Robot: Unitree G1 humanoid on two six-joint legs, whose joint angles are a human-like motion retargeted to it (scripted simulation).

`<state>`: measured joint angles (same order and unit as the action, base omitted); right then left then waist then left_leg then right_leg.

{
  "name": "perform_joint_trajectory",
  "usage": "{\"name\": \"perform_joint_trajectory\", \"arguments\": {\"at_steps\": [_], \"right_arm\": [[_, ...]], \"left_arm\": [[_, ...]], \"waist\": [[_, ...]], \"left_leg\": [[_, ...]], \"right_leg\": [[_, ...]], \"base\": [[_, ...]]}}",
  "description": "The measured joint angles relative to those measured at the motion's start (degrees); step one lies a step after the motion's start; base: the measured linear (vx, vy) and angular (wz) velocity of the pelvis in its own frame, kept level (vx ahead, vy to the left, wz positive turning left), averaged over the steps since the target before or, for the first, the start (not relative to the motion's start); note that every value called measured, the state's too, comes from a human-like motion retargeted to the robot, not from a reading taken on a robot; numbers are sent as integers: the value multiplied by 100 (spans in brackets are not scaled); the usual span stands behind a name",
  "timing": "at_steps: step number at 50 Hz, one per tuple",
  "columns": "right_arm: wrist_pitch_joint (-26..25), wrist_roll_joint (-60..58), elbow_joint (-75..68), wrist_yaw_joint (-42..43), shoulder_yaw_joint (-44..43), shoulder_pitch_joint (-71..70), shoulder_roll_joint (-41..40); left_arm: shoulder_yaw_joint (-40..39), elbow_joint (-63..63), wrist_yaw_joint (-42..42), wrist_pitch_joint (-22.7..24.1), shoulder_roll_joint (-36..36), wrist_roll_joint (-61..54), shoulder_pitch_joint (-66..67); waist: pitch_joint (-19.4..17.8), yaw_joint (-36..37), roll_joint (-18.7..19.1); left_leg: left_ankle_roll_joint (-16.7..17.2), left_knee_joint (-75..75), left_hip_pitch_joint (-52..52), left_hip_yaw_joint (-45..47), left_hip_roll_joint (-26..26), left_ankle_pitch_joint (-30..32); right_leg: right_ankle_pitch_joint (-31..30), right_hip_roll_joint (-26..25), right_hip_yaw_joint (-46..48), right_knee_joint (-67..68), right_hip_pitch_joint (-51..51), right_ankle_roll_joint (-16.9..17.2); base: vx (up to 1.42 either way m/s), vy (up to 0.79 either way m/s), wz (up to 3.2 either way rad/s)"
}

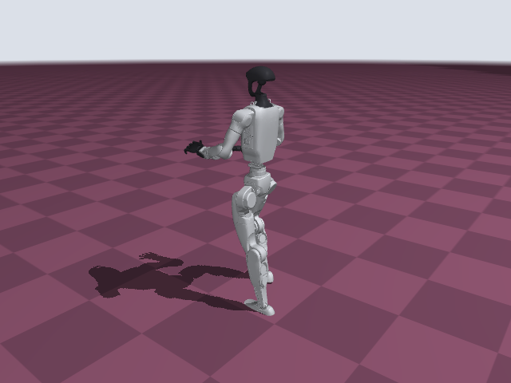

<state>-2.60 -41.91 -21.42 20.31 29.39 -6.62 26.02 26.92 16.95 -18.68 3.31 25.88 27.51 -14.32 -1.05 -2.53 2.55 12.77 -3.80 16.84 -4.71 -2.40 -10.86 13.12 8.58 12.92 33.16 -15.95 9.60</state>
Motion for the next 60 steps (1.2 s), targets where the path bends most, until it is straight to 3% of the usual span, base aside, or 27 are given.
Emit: {"name": "perform_joint_trajectory", "arguments": {"at_steps": [2, 6, 8, 12, 14, 18, 20, 24, 30, 32, 35, 40, 43, 46, 48, 50, 52, 54, 57, 60], "right_arm": [[377, 457, -71, -270, -51, -204, 27], [248, 447, -487, -324, -21, -255, -47], [151, 494, -659, -465, -10, -298, -74], [-192, 569, -467, -497, -212, -292, -43], [-186, 670, -330, -378, -264, -257, 17], [-196, 748, -205, -221, -347, -120, 135], [-210, 873, -154, -284, -413, -125, 185], [-293, 1004, -61, -345, -547, -205, 243], [-400, 930, -108, -419, -457, -483, 323], [-552, 676, -209, -541, -332, -504, 279], [-553, 639, -221, -588, -363, -468, 238], [-590, 639, -217, -640, -366, -245, 93], [-601, 627, -200, -634, -308, -156, -17], [-596, 523, -178, -564, -254, -110, -107], [-553, 331, -94, -386, -187, 66, -200], [-331, 450, -100, -298, -291, -182, -139], [-243, 367, -63, -43, -366, -206, -173], [-171, 385, -131, 152, -364, -250, -236], [347, 622, -299, -173, -312, -23, -319], [-91, 459, -378, 117, -441, 222, -413]], "left_arm": [[21, 223, -233, 196, 101, -184, -296], [-146, 503, -81, 108, -38, -178, -205], [-225, 402, 38, 36, 4, -296, -115], [-395, -331, -77, -56, 307, -135, -139], [-561, -759, -219, -27, 449, -225, -200], [-943, -1460, -292, 90, 533, -327, -24], [-935, -1644, -398, 95, 590, -292, -2], [-592, -1329, -400, -5, 621, -170, -195], [236, 529, -27, -189, 149, 104, -617], [350, 816, -356, -125, -54, -101, -632], [202, 650, -459, -13, -134, -281, -627], [158, 485, -108, -52, -155, -158, -520], [192, 576, -110, -103, -200, -94, -400], [138, 615, -106, -95, -180, -48, -241], [45, 506, -109, -32, -149, 84, 100], [-124, 540, 122, 94, 2, 106, -56], [-218, 458, 15, 186, 137, 36, -49], [-184, 445, -143, 209, 262, -107, -133], [2, 530, -218, 230, 317, 31, -75], [3, 555, 124, -22, 258, 285, -113]], "waist": [[-428, 150, -87], [-499, 629, -49], [-572, 780, -132], [-524, 903, -456], [-497, 994, -591], [-438, 1161, -848], [-458, 1257, -1000], [-700, 1444, -1298], [-1144, 1632, -1404], [-1349, 1439, -1310], [-1449, 1471, -1316], [-1186, 1493, -1328], [-953, 1482, -1252], [-691, 1461, -1060], [-573, 1585, -999], [-723, 1760, -852], [-813, 1721, -681], [-887, 1589, -642], [-743, 1125, -516], [-761, 928, -440]], "left_leg": [[-175, 290, 334, 44, 165, -192], [-398, 1401, 56, 483, 446, 26], [-310, 2637, -525, 620, 607, 453], [209, 5890, -2705, 714, 843, 1303], [65, 7322, -3715, 1002, 695, 988], [-610, 9790, -5463, 1806, 96, -308], [-679, 10793, -6351, 2013, -12, -728], [-532, 12256, -7980, 2244, -99, -1119], [-82, 13221, -9866, 1797, -162, -1465], [-145, 13141, -9860, 1865, 20, -1522], [-164, 12978, -9799, 1839, -22, -1529], [-406, 12092, -9041, 1969, -115, -1291], [-341, 10970, -8198, 1844, 26, -1158], [-421, 9276, -6922, 1856, -198, -1071], [-546, 7668, -5569, 2353, -538, -1019], [-546, 5882, -4131, 2859, -803, -1030], [-362, 3596, -2657, 3081, -617, -756], [-236, 1080, -1292, 3072, -142, 27], [13, -72, -639, 2683, -87, 766], [-25, -120, -555, 2248, -168, 919]], "right_leg": [[-528, -168, -302, -1593, 1195, 162], [-1277, -164, -852, -2436, 1708, 409], [-1452, -9, -1028, -2498, 1813, 498], [-1391, 346, -1089, -2572, 1774, 399], [-1294, 472, -1051, -2573, 1784, 394], [-1284, 734, -1029, -2715, 1886, 530], [-1277, 849, -1088, -2706, 1841, 538], [-1168, 1085, -1219, -2515, 1807, 539], [-1120, 997, -1368, -2437, 2097, 540], [-1537, 1101, -1180, -3139, 2838, 540], [-1498, 1117, -1180, -3232, 3096, 540], [-1365, 1106, -1152, -3378, 3218, 540], [-1317, 933, -1170, -3505, 3213, 489], [-1231, 610, -1235, -3538, 3172, 416], [-1020, 527, -1449, -3305, 3134, 437], [-568, 291, -1665, -2735, 3023, 540], [-414, 20, -1668, -2496, 3185, 540], [-238, -94, -1524, -2131, 3280, 525], [-379, -293, -966, -1247, 3177, 192], [-1205, -252, -619, 998, 2084, 104]], "base": [[36, -16, -35], [32, -18, -104], [27, -21, -81], [22, -17, -6], [22, -15, 26], [19, -12, 11], [15, -9, -17], [15, -5, -22], [15, -5, -35], [20, 11, 13], [19, 4, -17], [20, 6, -2], [21, 7, -6], [26, 6, -24], [32, 8, -94], [33, 10, -106], [39, 14, -27], [39, 30, 54], [36, 33, 143], [23, 26, 116]]}}
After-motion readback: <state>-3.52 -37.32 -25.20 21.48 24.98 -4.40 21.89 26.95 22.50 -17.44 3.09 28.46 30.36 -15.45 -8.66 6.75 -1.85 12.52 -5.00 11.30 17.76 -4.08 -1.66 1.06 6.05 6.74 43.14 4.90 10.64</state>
